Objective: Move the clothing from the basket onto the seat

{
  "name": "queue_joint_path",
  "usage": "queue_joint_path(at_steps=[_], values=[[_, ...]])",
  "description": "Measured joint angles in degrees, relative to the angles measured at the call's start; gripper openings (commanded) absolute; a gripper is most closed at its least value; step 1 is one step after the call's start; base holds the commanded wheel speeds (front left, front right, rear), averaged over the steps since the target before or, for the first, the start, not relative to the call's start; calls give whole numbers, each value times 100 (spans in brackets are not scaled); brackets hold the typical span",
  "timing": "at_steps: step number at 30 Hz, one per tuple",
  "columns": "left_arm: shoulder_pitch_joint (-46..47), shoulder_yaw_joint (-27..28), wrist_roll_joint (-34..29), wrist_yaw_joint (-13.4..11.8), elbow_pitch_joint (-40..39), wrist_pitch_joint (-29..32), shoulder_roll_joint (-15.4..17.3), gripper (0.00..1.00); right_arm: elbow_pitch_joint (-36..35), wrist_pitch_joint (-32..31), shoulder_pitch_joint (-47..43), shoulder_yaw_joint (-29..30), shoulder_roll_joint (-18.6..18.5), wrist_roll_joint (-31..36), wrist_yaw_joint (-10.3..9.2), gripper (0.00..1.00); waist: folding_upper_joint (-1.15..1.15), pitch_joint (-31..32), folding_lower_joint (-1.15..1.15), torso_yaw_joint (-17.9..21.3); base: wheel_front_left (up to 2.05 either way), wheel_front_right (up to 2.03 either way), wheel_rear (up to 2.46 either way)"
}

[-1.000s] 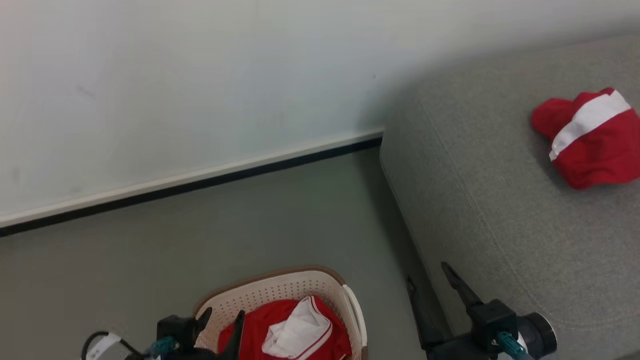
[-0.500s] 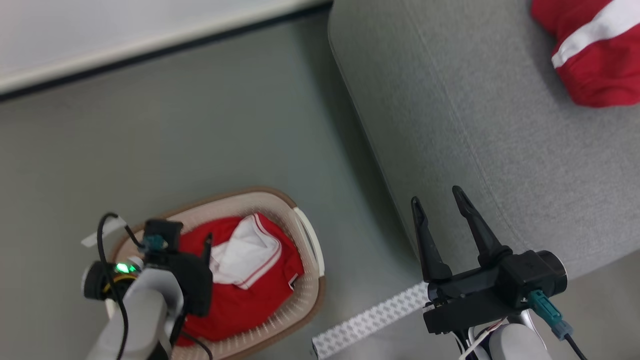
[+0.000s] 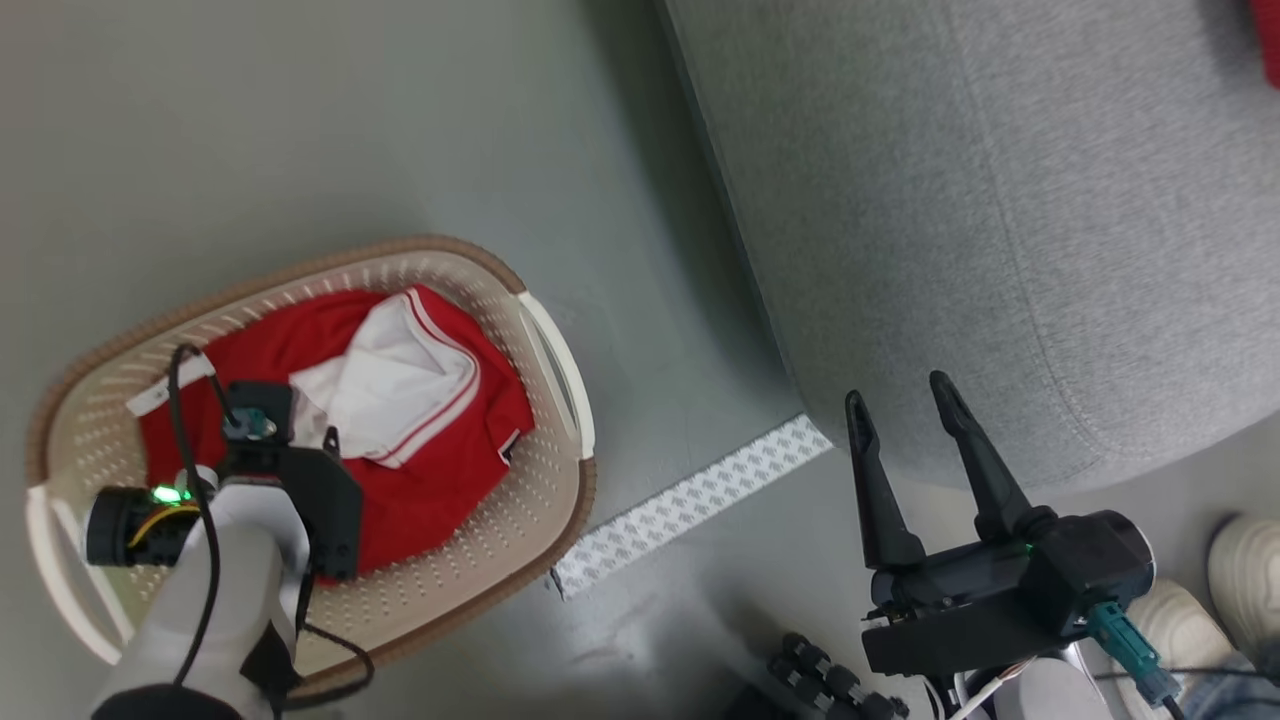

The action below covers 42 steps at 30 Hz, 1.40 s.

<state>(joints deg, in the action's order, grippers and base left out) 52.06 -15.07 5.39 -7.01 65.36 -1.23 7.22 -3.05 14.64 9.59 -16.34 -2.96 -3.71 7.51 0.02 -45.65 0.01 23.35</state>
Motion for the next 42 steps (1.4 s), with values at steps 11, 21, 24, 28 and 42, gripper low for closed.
queue_joint_path(at_steps=[11, 21, 24, 28, 42], values=[[443, 54, 47, -446, 415, -167, 271, 100, -113, 9, -229, -44, 3, 20, 0, 100, -1, -525, -1, 113, 0, 0, 0], [459, 55, 209, -343, 586, -146, 256, 0, -116, 19, -321, -74, 3, 15, 0, 100, -2, -588, -1, 78, 0, 0, 0], [455, -4, 220, -258, 611, -170, 171, 0, -104, 21, -325, -86, 3, 15, 0, 100, -2, -552, -1, 90, 0, 0, 0], [448, -15, 279, -202, 626, -215, 64, 0, -41, 24, -314, -167, 3, 11, 0, 100, -2, -496, -1, 102, 0, 0, 0], [-40, -64, 665, 266, 403, -934, -361, 0, 483, 26, 161, -363, 10, 145, 0, 100, -2, 221, -2, 156, 0, 0, 0]])
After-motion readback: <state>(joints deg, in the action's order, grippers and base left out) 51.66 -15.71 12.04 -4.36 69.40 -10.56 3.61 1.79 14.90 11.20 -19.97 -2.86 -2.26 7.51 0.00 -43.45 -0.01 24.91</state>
